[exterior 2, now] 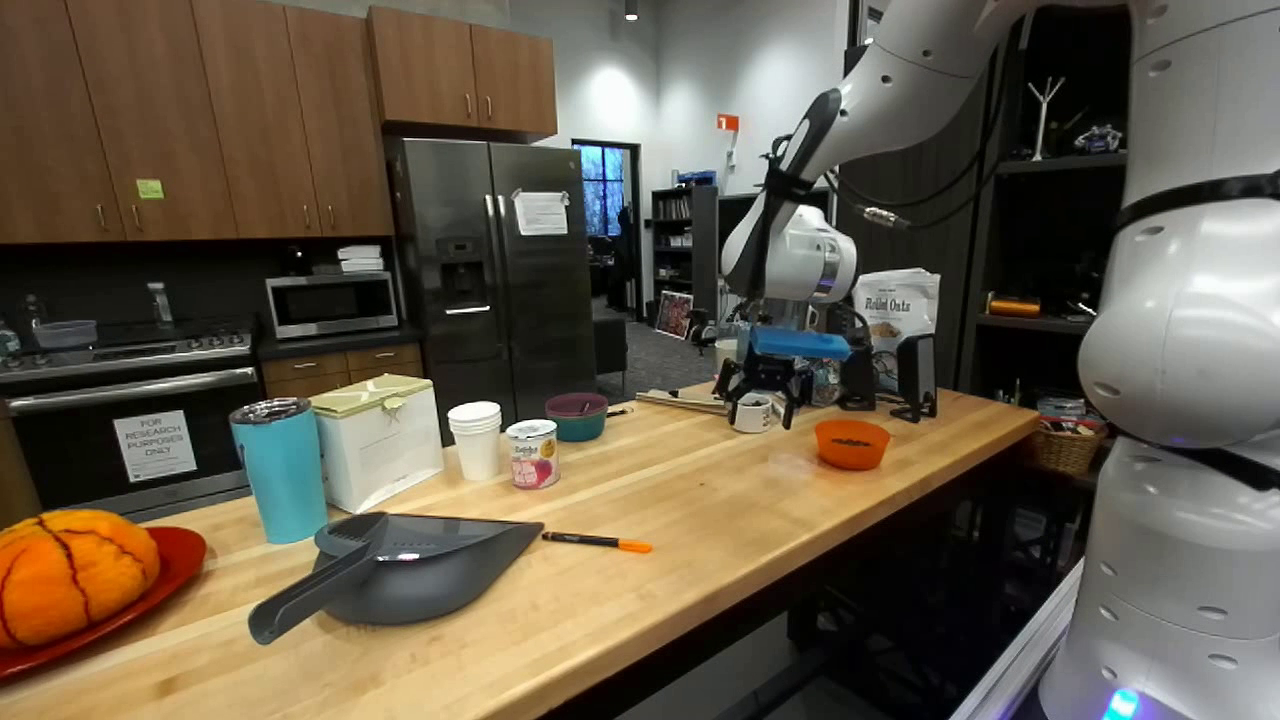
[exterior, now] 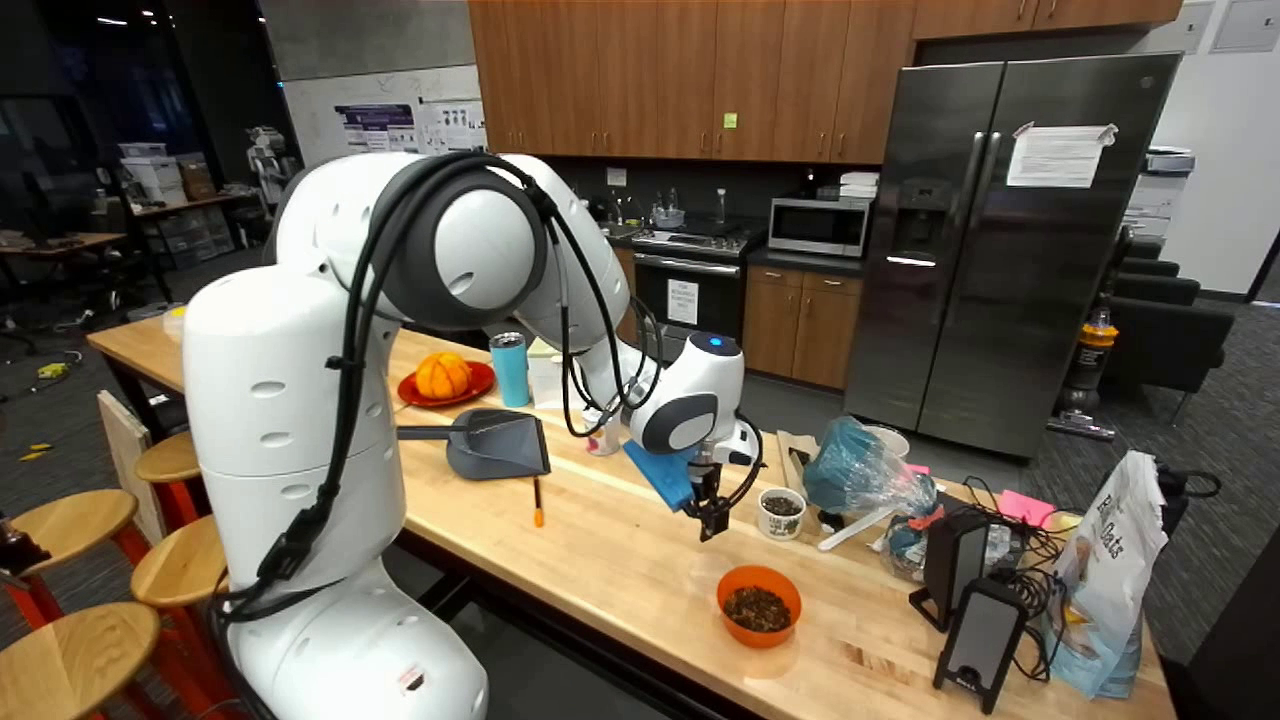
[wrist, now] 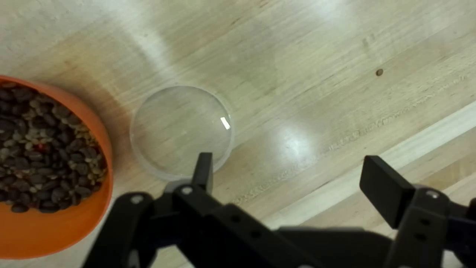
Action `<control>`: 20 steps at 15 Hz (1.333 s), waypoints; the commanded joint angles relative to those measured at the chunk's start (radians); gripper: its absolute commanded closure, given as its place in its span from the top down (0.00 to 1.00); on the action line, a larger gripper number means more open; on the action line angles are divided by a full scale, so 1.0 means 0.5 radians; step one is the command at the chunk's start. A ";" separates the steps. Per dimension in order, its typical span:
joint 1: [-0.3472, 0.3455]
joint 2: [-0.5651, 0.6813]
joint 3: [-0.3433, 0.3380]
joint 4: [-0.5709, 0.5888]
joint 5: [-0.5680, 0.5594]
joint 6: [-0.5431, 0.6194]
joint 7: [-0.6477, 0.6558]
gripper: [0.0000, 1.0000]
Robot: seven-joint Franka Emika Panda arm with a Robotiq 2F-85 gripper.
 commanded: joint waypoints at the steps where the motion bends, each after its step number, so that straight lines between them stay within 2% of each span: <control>1: -0.025 0.054 0.003 0.003 0.064 0.056 -0.079 1.00; 14: -0.103 0.206 0.031 0.054 0.313 0.111 -0.237 1.00; 20: -0.114 0.247 0.035 0.076 0.334 0.123 -0.246 1.00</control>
